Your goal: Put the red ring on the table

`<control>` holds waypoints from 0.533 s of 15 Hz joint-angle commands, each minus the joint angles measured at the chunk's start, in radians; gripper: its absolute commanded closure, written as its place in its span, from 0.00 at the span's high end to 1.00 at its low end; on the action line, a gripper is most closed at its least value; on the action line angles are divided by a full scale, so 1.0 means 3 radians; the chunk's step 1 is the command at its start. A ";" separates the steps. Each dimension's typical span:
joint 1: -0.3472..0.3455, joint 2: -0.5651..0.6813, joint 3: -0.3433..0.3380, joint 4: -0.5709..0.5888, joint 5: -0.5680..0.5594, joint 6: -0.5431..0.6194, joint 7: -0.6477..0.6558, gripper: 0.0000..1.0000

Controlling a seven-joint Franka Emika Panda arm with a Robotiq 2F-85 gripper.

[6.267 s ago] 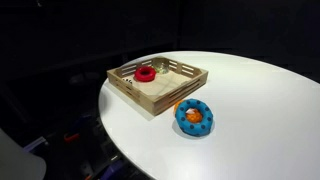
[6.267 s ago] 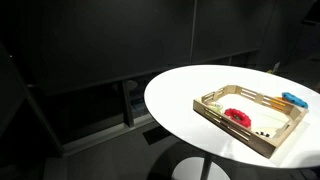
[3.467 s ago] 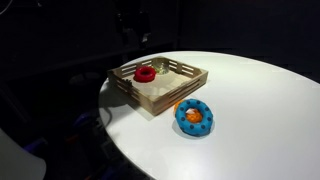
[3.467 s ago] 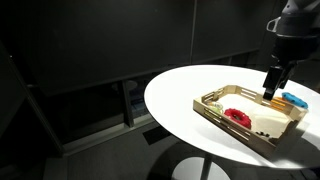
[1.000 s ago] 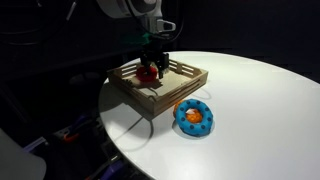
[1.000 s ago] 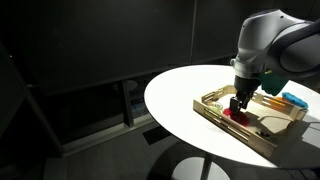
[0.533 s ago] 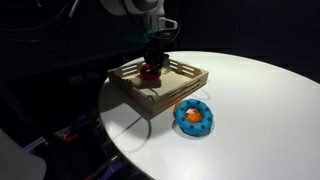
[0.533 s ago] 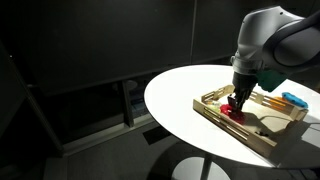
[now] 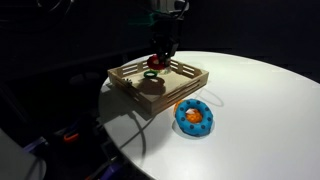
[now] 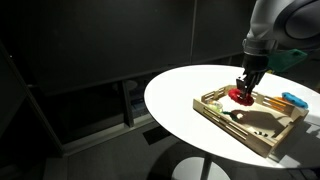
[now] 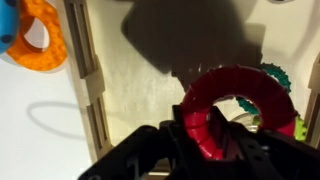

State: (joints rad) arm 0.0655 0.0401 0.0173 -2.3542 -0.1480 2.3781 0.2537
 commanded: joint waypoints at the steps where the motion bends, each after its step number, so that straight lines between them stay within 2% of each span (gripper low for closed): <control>1: -0.0123 -0.0349 -0.0078 -0.0048 -0.0249 -0.0380 0.0196 0.09; 8: -0.0515 -0.0712 -0.0210 -0.0139 -0.0776 -0.0853 0.0414 0.09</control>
State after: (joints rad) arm -0.0518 -0.1188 -0.0355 -2.3657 -0.3179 2.1598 0.3350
